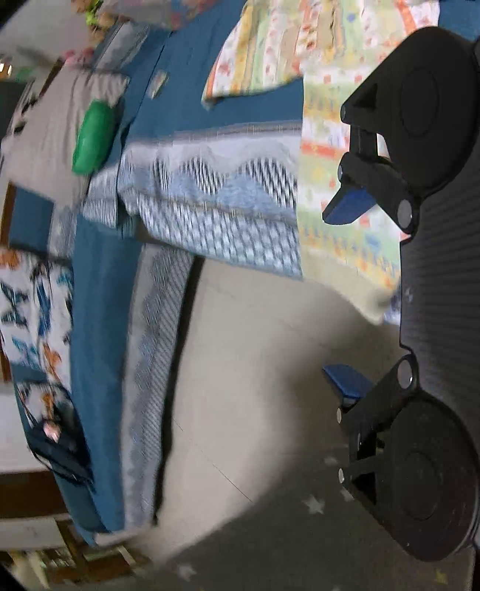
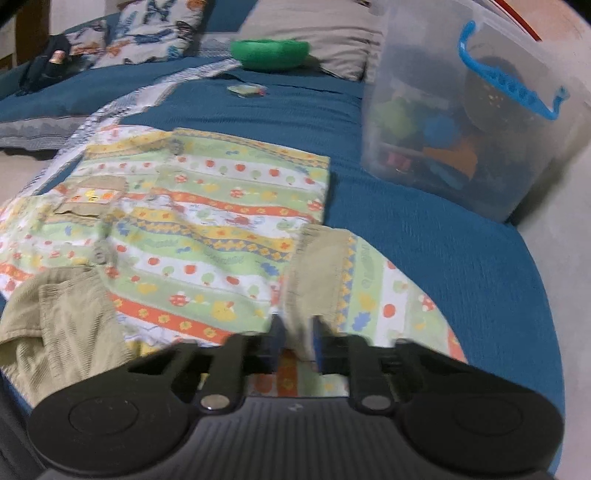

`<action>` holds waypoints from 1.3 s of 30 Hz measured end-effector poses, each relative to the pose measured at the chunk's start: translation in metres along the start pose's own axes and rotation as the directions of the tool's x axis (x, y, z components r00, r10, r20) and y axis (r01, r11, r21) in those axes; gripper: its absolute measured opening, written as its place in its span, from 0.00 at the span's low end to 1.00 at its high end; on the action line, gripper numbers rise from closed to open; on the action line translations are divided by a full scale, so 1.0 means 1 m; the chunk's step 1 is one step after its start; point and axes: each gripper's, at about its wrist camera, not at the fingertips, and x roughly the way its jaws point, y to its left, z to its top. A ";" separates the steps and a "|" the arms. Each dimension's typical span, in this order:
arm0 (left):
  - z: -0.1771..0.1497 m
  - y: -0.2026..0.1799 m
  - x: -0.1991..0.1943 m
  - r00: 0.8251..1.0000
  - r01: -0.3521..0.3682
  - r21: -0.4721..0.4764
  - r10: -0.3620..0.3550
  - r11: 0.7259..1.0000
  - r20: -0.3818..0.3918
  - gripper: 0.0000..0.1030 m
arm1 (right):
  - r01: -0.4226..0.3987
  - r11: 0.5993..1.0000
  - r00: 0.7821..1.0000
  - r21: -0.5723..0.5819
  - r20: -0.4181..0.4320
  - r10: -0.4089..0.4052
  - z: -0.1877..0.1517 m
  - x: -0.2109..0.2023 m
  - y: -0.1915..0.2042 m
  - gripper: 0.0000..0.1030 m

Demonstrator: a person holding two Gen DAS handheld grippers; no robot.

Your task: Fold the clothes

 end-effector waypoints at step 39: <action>0.127 -0.179 0.139 0.952 0.293 0.038 -0.287 0.956 -0.105 0.98 | -0.279 0.833 0.957 0.478 0.067 0.283 0.123 0.136 -0.110 0.47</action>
